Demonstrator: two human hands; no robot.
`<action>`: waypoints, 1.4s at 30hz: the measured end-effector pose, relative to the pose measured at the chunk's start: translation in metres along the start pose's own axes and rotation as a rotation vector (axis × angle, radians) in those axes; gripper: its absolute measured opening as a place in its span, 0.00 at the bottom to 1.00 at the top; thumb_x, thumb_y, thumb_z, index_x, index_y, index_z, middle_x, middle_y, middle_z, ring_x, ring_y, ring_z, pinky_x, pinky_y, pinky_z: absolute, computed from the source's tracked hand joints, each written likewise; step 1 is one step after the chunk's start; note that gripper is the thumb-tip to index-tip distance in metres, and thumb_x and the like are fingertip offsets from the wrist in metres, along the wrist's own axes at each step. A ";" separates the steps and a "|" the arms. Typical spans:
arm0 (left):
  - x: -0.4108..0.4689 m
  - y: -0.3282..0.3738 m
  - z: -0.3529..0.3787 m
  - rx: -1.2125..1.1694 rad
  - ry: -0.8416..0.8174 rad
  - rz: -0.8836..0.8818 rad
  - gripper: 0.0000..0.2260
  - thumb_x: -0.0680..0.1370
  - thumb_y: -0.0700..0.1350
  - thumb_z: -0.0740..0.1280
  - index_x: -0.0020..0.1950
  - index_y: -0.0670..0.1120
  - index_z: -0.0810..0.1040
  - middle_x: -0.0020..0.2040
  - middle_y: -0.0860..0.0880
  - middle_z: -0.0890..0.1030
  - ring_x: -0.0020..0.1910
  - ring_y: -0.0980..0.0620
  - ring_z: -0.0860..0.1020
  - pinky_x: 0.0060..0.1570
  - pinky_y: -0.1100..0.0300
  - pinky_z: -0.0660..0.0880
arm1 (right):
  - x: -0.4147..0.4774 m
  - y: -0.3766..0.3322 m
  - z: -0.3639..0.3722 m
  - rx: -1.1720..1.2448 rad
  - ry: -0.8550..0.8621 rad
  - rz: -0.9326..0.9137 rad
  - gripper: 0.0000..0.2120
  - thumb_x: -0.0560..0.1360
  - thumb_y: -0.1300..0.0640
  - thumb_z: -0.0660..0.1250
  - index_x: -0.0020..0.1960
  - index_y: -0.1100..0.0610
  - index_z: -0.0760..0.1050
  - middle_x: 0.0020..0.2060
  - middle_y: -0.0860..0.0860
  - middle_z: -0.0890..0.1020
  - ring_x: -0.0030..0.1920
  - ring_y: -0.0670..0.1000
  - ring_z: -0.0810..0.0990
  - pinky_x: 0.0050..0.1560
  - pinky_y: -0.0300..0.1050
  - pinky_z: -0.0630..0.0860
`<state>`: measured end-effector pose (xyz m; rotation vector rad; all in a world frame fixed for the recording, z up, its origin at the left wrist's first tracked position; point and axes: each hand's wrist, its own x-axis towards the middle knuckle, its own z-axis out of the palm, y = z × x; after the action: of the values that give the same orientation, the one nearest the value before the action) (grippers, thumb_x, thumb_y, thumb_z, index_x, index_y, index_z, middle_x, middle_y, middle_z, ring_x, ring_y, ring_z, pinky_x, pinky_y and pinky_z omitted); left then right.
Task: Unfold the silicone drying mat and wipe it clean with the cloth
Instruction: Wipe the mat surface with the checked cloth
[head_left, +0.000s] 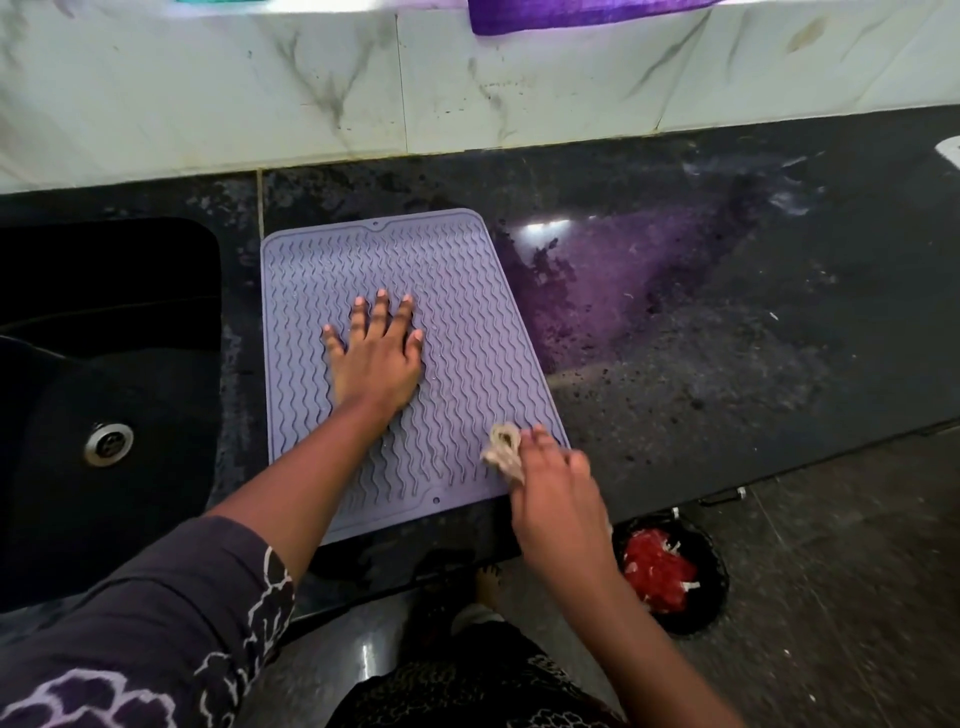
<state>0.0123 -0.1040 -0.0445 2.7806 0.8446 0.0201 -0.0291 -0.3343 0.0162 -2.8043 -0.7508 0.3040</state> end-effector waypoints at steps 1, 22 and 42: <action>0.000 0.000 0.000 0.001 0.003 0.001 0.24 0.81 0.58 0.44 0.77 0.57 0.47 0.79 0.51 0.48 0.77 0.47 0.44 0.71 0.38 0.40 | 0.015 -0.003 -0.005 0.021 0.048 -0.013 0.25 0.78 0.56 0.56 0.74 0.57 0.57 0.73 0.53 0.62 0.65 0.56 0.65 0.62 0.51 0.67; -0.002 0.000 -0.003 -0.008 -0.007 0.011 0.24 0.81 0.57 0.44 0.77 0.56 0.46 0.79 0.50 0.48 0.77 0.46 0.45 0.71 0.37 0.41 | -0.004 0.004 0.024 -0.148 0.036 -0.071 0.24 0.70 0.60 0.55 0.66 0.57 0.71 0.63 0.52 0.77 0.54 0.56 0.78 0.45 0.50 0.78; 0.001 0.000 -0.003 -0.004 0.000 -0.003 0.24 0.81 0.58 0.44 0.77 0.57 0.46 0.79 0.52 0.49 0.78 0.48 0.45 0.72 0.38 0.42 | 0.040 0.004 0.030 -0.137 -0.036 -0.221 0.31 0.68 0.51 0.64 0.71 0.51 0.63 0.70 0.51 0.68 0.66 0.58 0.70 0.59 0.55 0.70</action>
<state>0.0125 -0.1028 -0.0420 2.7757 0.8485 0.0209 -0.0010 -0.3130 -0.0192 -2.8115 -1.1183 0.2746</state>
